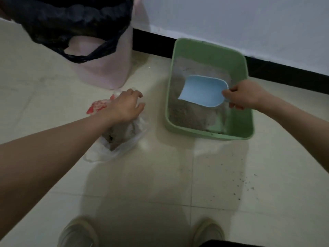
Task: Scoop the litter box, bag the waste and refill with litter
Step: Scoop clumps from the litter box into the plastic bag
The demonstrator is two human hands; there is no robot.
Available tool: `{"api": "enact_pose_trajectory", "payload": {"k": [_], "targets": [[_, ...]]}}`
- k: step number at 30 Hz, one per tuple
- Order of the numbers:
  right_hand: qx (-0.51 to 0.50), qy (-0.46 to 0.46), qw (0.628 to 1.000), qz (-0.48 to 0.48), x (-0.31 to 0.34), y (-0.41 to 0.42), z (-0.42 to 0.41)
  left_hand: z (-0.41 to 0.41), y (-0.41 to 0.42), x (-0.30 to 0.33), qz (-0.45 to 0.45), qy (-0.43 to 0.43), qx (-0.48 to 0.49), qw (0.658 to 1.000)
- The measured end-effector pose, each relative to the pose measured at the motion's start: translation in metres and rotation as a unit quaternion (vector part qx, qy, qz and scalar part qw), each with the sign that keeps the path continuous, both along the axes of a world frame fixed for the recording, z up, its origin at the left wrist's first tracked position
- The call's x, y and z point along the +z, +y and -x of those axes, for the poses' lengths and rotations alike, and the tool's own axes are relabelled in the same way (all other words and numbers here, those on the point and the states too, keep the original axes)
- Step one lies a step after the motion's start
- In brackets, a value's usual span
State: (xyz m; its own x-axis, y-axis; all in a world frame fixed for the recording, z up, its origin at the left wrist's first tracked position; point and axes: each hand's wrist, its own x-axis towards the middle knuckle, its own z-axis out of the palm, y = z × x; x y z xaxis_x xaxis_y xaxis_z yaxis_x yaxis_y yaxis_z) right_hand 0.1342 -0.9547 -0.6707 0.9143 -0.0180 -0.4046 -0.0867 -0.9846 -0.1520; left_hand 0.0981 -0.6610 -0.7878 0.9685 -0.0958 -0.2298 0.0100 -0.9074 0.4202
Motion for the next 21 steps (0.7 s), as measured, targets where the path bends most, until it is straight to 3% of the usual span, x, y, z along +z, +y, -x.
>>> {"api": "enact_pose_trajectory", "payload": {"k": [5,13,21], "targets": [[0.010,-0.001,0.983,0.185,-0.010,-0.058,-0.011,-0.004,-0.073,-0.012,0.019,0.004,0.016,1.000],[0.186,0.014,0.900,0.394,-0.026,-0.060,-0.023,-0.017,-0.115,-0.026,0.060,-0.020,0.113,0.992],[0.277,0.047,0.854,0.438,-0.045,-0.056,-0.032,-0.023,-0.119,-0.042,0.060,-0.031,0.137,0.988]]}}
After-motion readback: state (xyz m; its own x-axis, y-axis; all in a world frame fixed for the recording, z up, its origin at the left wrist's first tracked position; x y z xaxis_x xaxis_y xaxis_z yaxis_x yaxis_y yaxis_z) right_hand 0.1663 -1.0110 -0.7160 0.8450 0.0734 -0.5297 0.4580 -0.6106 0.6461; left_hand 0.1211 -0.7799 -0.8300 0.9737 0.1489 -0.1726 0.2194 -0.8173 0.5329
